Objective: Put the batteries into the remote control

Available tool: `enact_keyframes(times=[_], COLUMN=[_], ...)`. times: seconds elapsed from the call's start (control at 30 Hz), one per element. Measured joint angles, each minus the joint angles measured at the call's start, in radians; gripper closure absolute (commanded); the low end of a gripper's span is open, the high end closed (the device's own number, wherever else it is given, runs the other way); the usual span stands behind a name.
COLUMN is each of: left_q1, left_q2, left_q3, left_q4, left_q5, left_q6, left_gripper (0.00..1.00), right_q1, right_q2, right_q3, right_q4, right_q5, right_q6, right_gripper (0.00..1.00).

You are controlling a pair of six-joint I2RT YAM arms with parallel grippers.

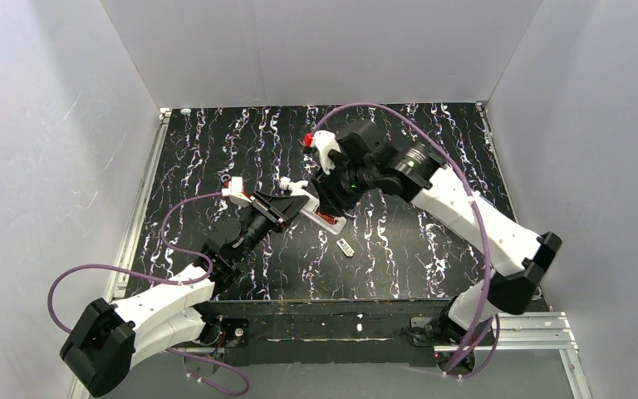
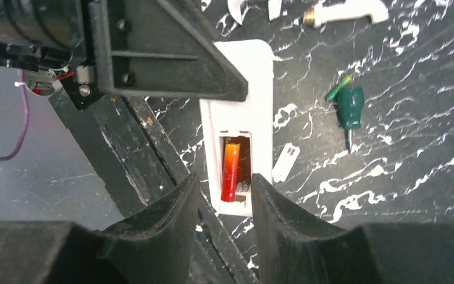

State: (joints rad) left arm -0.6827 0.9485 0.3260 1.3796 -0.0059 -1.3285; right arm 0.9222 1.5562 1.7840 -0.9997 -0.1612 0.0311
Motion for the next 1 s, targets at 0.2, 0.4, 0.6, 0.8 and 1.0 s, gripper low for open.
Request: enact_keyframes(times=[0.2, 0.4, 0.6, 0.8, 1.0], left_q1=[0.0, 0.0, 0.0, 0.0, 0.0], left_q2=[0.0, 0.0, -0.006, -0.012, -0.032], left_q3=[0.002, 0.023, 0.039, 0.043, 0.047], left_q4=[-0.002, -0.012, -0.037, -0.048, -0.072], left_q5=[-0.01, -0.012, -0.011, -0.01, -0.009], left_q6=[-0.028, -0.061, -0.082, -0.111, -0.115], left_gripper=[1.0, 1.0, 1.0, 1.0, 1.0], right_q1=[-0.004, -0.01, -0.067, -0.208, -0.234], right_q2=[-0.267, -0.483, -0.547, -0.559, -0.549], right_q3=[-0.312, -0.569, -0.66, -0.703, -0.703], right_q4=[0.252, 0.495, 0.595, 0.69, 0.709], right_q5=[-0.066, -0.155, -0.243, -0.413, -0.534], right_q6=[-0.125, -0.284, -0.407, -0.439, -0.504], right_gripper=[0.55, 0.56, 0.59, 0.6, 0.61])
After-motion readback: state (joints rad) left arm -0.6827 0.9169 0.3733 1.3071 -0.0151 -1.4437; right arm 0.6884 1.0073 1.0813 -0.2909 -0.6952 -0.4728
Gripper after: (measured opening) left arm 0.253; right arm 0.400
